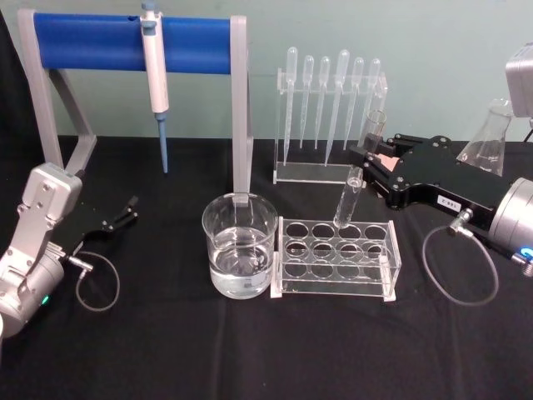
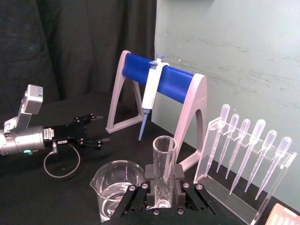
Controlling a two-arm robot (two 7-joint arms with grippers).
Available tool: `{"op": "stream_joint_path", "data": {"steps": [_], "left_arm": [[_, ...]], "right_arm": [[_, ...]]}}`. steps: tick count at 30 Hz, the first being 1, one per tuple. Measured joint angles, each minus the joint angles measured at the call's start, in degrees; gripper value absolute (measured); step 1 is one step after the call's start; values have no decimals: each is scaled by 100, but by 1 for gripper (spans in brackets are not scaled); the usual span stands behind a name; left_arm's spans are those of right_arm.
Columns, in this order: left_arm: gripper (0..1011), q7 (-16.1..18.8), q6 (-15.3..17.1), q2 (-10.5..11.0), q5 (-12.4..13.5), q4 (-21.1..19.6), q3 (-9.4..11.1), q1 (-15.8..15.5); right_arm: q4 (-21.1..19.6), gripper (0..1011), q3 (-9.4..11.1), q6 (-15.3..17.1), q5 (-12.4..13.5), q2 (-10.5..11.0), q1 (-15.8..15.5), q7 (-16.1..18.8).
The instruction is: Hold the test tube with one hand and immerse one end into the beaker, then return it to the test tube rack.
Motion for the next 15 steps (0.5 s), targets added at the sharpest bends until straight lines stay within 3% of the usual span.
{"op": "stream_joint_path", "data": {"steps": [15], "left_arm": [[1000, 0, 0, 0, 0, 0, 0, 0]], "right_arm": [[0, 239, 0, 0, 0, 0, 0, 0]]}}
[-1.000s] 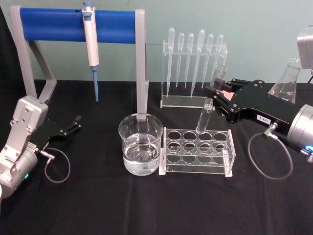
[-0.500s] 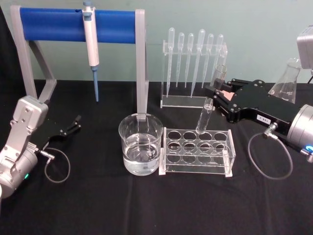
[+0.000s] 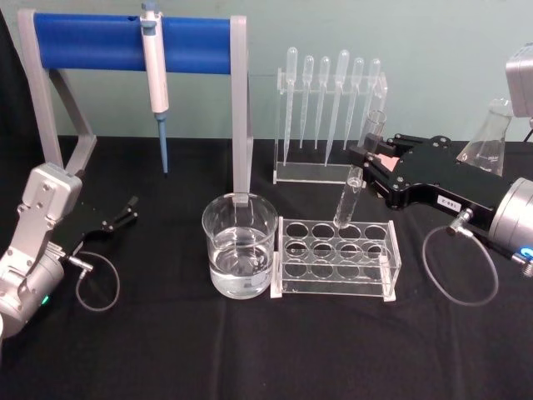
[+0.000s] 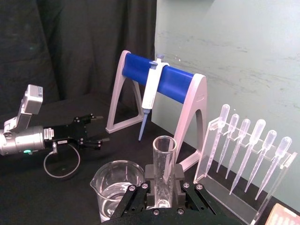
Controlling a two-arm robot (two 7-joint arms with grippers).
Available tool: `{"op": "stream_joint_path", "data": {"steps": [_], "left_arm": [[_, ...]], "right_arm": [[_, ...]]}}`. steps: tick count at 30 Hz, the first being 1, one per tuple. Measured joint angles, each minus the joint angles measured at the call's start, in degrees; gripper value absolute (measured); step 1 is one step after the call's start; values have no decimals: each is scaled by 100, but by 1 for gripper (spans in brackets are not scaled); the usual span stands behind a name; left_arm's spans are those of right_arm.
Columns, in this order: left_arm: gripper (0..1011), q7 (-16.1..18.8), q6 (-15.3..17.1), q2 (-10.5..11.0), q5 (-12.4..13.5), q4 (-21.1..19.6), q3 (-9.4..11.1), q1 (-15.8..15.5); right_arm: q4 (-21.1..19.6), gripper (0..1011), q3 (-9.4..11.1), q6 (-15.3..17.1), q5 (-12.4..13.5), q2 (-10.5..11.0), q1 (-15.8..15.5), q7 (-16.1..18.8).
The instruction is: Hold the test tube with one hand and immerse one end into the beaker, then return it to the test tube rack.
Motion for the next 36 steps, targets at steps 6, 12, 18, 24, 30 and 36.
{"op": "stream_joint_path", "data": {"steps": [6, 12, 18, 24, 30, 36], "left_arm": [[1000, 0, 0, 0, 0, 0, 0, 0], [1000, 0, 0, 0, 0, 0, 0, 0], [1000, 0, 0, 0, 0, 0, 0, 0], [1000, 0, 0, 0, 0, 0, 0, 0], [1000, 0, 0, 0, 0, 0, 0, 0], [1000, 0, 0, 0, 0, 0, 0, 0]], "right_arm": [[0, 241, 0, 0, 0, 0, 0, 0], [0, 241, 0, 0, 0, 0, 0, 0], [0, 241, 0, 0, 0, 0, 0, 0], [0, 241, 0, 0, 0, 0, 0, 0], [0, 241, 0, 0, 0, 0, 0, 0], [0, 239, 0, 0, 0, 0, 0, 0]]}}
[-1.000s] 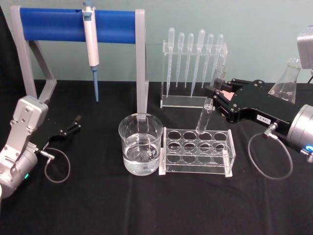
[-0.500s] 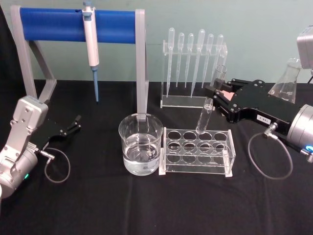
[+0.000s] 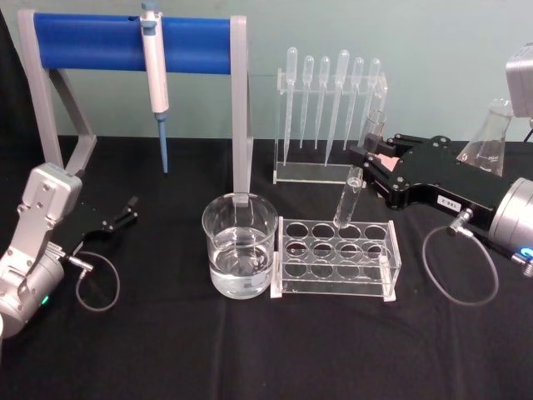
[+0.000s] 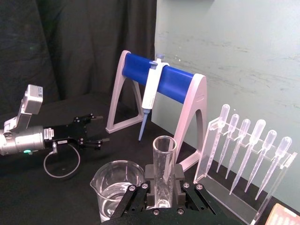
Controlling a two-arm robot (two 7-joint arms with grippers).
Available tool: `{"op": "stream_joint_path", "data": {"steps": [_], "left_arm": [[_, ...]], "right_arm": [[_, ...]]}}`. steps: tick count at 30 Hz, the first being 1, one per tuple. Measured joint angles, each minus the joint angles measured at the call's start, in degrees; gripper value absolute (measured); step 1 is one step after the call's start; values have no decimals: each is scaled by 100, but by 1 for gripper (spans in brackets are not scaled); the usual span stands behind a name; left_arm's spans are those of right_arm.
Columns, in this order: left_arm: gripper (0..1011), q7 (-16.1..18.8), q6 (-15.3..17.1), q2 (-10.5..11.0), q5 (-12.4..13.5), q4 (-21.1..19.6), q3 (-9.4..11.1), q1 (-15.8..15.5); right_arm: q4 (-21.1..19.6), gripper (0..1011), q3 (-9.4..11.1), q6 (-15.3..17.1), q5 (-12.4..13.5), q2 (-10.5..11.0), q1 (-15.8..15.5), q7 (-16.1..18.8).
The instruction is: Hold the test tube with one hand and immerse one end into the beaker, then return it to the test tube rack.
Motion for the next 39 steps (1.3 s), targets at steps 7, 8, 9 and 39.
{"op": "stream_joint_path", "data": {"steps": [7, 8, 9, 39], "left_arm": [[1000, 0, 0, 0, 0, 0, 0, 0], [1000, 0, 0, 0, 0, 0, 0, 0], [1000, 0, 0, 0, 0, 0, 0, 0], [1000, 0, 0, 0, 0, 0, 0, 0]], "right_arm": [[0, 239, 0, 0, 0, 0, 0, 0], [0, 239, 0, 0, 0, 0, 0, 0], [0, 241, 0, 0, 0, 0, 0, 0], [0, 239, 0, 0, 0, 0, 0, 0]]}}
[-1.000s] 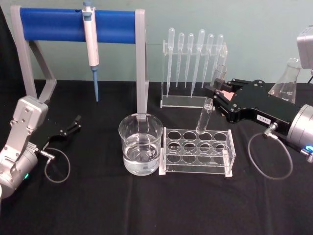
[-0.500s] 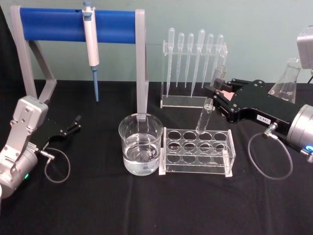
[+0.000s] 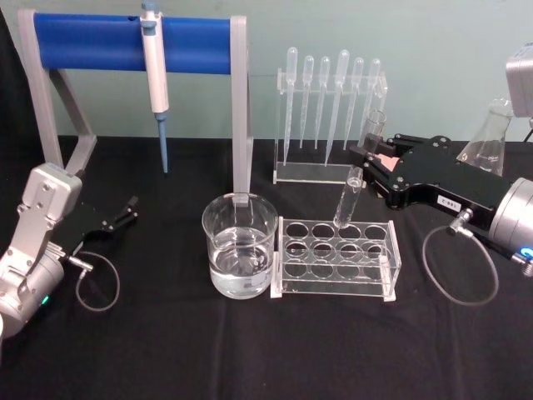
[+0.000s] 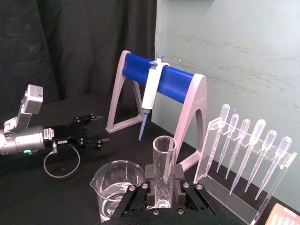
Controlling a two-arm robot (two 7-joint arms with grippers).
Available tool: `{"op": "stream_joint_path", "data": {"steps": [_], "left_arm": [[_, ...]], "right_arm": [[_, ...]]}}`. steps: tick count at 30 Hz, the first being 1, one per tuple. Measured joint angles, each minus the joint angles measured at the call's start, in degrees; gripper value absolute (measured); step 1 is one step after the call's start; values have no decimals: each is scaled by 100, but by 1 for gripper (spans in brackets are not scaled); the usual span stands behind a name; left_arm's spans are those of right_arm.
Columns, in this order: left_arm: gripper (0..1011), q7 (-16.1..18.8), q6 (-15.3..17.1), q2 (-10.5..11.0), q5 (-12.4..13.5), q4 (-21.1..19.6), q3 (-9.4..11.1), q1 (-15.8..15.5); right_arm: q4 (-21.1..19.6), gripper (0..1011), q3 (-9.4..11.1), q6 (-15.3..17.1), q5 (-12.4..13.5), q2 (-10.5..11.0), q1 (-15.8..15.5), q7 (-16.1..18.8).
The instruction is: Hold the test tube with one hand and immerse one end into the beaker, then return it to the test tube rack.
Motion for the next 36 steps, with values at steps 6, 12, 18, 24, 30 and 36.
{"op": "stream_joint_path", "data": {"steps": [6, 12, 18, 24, 30, 36], "left_arm": [[1000, 0, 0, 0, 0, 0, 0, 0], [1000, 0, 0, 0, 0, 0, 0, 0], [1000, 0, 0, 0, 0, 0, 0, 0], [1000, 0, 0, 0, 0, 0, 0, 0], [1000, 0, 0, 0, 0, 0, 0, 0], [1000, 0, 0, 0, 0, 0, 0, 0]], "right_arm": [[0, 241, 0, 0, 0, 0, 0, 0], [0, 241, 0, 0, 0, 0, 0, 0], [1, 241, -32, -13, 8, 27, 49, 0], [-7, 239, -216, 19, 76, 2, 344, 5], [41, 239, -508, 202, 200, -176, 733, 4], [211, 239, -904, 320, 232, -403, 1075, 10]]}}
